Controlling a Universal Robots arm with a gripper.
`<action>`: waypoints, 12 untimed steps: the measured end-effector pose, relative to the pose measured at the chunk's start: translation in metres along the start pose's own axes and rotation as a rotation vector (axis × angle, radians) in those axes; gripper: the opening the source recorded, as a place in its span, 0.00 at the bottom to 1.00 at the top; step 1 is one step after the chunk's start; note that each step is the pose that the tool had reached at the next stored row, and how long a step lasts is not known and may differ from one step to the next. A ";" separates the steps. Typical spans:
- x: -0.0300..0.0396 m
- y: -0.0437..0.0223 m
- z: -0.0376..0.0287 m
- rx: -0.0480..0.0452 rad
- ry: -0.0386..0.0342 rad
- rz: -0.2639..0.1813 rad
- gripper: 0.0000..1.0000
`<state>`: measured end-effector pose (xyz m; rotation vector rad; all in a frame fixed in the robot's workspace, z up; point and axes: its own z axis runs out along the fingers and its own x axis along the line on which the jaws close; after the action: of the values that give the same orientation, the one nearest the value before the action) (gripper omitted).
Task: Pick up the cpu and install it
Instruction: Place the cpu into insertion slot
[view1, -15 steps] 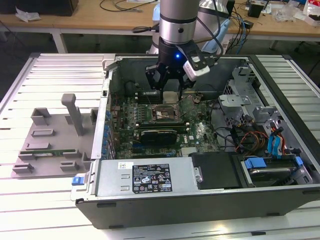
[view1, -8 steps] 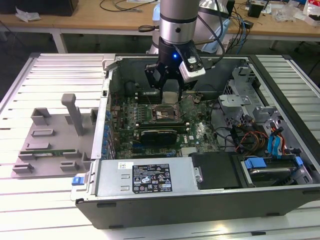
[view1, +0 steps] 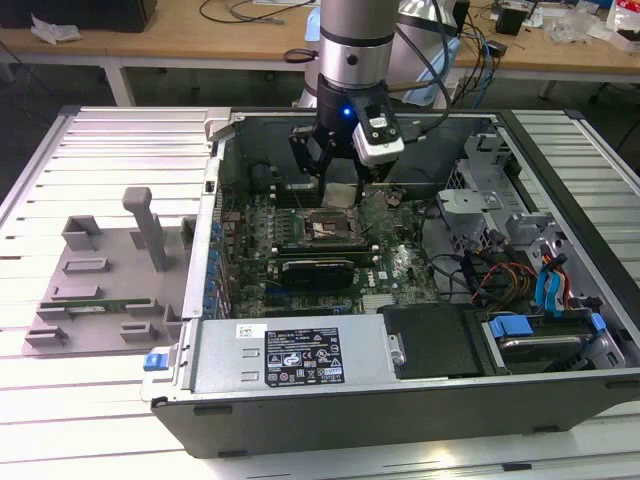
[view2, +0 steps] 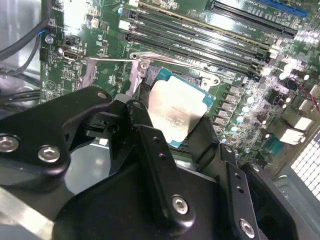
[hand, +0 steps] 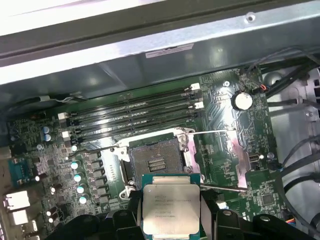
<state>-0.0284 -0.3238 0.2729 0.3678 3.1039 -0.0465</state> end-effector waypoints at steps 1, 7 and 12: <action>0.0000 0.0000 0.0000 0.0002 0.0003 0.010 0.55; 0.0000 0.0000 0.0003 0.0020 0.0028 0.102 0.55; 0.0000 0.0000 0.0006 0.0037 0.0051 0.188 0.55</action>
<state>-0.0284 -0.3238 0.2723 0.6579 3.0584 -0.0488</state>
